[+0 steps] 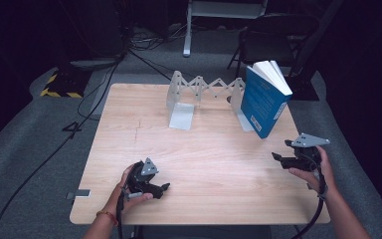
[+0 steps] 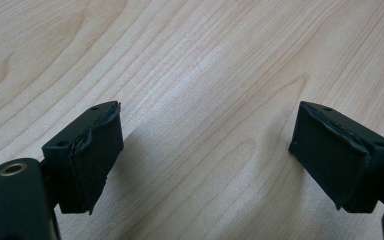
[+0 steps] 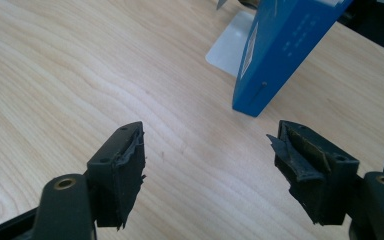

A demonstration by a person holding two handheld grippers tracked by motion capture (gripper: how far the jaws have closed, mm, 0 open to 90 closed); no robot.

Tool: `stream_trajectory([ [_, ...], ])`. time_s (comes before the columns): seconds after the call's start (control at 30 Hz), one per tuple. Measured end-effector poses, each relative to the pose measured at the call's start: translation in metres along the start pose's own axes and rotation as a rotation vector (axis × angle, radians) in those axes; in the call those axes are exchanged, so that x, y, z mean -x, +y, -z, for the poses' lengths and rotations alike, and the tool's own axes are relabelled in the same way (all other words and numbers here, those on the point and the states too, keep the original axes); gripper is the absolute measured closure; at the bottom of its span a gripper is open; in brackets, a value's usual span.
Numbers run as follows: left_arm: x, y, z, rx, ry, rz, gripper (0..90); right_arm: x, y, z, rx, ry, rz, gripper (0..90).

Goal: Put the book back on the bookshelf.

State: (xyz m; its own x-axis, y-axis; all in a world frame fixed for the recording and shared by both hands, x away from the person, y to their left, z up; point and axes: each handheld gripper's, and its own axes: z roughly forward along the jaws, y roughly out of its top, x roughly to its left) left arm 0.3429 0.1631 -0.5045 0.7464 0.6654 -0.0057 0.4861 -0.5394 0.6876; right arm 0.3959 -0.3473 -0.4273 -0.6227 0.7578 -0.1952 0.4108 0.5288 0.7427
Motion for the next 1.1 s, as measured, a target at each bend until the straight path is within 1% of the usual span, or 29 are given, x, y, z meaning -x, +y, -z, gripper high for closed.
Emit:
stream_trajectory([
  [0.07,0.000,0.000,0.000,0.000,-0.002,0.003,13.7,-0.003,-0.006,0.000,-0.008,0.002,0.010,28.2],
  [0.13,0.000,0.000,0.000,0.000,-0.002,0.003,13.7,-0.004,-0.008,0.001,-0.008,0.002,0.013,28.1],
  [0.23,0.000,0.000,0.000,0.000,0.000,0.000,13.7,-0.008,-0.017,0.001,0.013,0.016,0.021,26.3],
  [0.33,0.000,0.000,0.000,0.000,-0.003,0.005,13.7,-0.011,-0.024,0.001,0.021,0.037,0.028,24.7],
  [0.47,0.000,0.000,0.000,0.000,-0.001,0.001,13.7,-0.014,-0.037,0.003,0.031,0.038,0.035,23.4],
  [0.53,0.000,0.000,0.000,0.000,-0.002,0.004,13.7,-0.015,-0.047,0.004,0.026,0.047,0.027,23.3],
  [0.6,0.000,0.000,0.000,-0.001,-0.002,0.005,13.7,-0.016,-0.050,0.004,0.028,0.052,0.022,23.4],
  [0.67,0.000,0.000,0.000,0.000,-0.002,0.005,13.7,-0.017,-0.063,0.004,0.022,0.071,0.008,23.3],
  [0.7,0.000,0.000,0.000,0.000,-0.002,0.005,13.7,-0.017,-0.063,0.004,0.022,0.071,0.008,23.3],
  [0.77,0.000,0.000,0.000,0.000,-0.002,0.006,13.7,-0.017,-0.071,0.004,0.011,0.070,0.003,23.3],
  [0.8,0.000,0.000,0.000,0.000,0.000,0.004,13.7,-0.017,-0.074,0.004,0.009,0.067,-0.008,23.4],
  [0.87,0.000,0.000,0.000,0.000,0.003,0.004,13.7,-0.017,-0.082,0.006,0.013,0.078,-0.033,23.5],
  [1.03,0.001,0.000,0.000,0.001,0.003,0.010,13.7,-0.020,-0.098,0.009,0.000,0.096,-0.046,23.4],
  [1.1,0.001,0.000,0.000,0.000,0.005,0.006,13.7,-0.020,-0.104,0.010,-0.009,0.093,-0.059,23.6],
])
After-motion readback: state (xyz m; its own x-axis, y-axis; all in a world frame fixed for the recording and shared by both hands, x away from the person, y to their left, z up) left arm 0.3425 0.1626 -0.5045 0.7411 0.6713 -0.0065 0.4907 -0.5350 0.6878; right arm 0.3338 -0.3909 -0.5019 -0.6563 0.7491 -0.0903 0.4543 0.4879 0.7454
